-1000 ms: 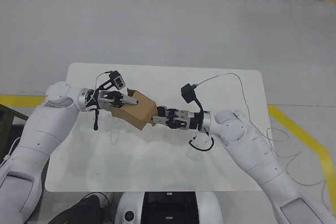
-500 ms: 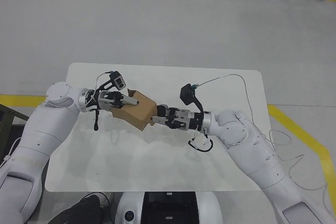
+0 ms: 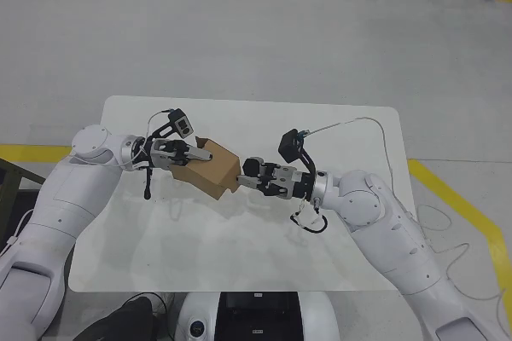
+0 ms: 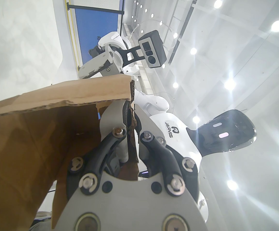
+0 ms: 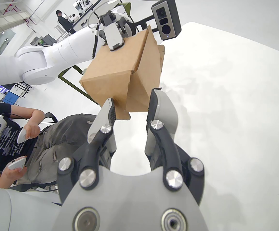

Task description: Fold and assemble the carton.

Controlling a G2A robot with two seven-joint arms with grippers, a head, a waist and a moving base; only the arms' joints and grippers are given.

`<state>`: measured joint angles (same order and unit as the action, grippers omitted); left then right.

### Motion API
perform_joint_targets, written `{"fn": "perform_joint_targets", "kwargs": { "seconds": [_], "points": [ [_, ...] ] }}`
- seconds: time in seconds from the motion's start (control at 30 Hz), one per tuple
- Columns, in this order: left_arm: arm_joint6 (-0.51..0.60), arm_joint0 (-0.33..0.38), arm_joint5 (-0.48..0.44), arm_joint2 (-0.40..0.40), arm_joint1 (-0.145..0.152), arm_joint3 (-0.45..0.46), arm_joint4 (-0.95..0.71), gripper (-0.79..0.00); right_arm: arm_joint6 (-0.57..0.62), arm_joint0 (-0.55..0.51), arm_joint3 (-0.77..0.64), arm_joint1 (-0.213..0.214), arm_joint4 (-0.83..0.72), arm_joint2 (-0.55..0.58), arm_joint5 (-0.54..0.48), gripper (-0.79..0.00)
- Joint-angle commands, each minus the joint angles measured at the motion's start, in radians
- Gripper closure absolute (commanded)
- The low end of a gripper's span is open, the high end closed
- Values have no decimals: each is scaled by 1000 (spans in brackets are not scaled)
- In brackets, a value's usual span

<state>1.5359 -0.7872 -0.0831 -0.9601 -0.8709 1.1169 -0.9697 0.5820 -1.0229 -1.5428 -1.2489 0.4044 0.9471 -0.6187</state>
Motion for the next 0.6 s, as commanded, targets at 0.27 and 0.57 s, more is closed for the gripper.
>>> {"fn": "perform_joint_targets", "kwargs": {
  "seconds": [0.27,0.57],
  "points": [
    [0,-1,5,-1,1,6,2,0,-16,15,11,-1,53,-8,-5,-388],
    [0,-6,10,1,2,15,-6,0,-38,45,45,-8,72,-30,-16,-434]
  ]
}}
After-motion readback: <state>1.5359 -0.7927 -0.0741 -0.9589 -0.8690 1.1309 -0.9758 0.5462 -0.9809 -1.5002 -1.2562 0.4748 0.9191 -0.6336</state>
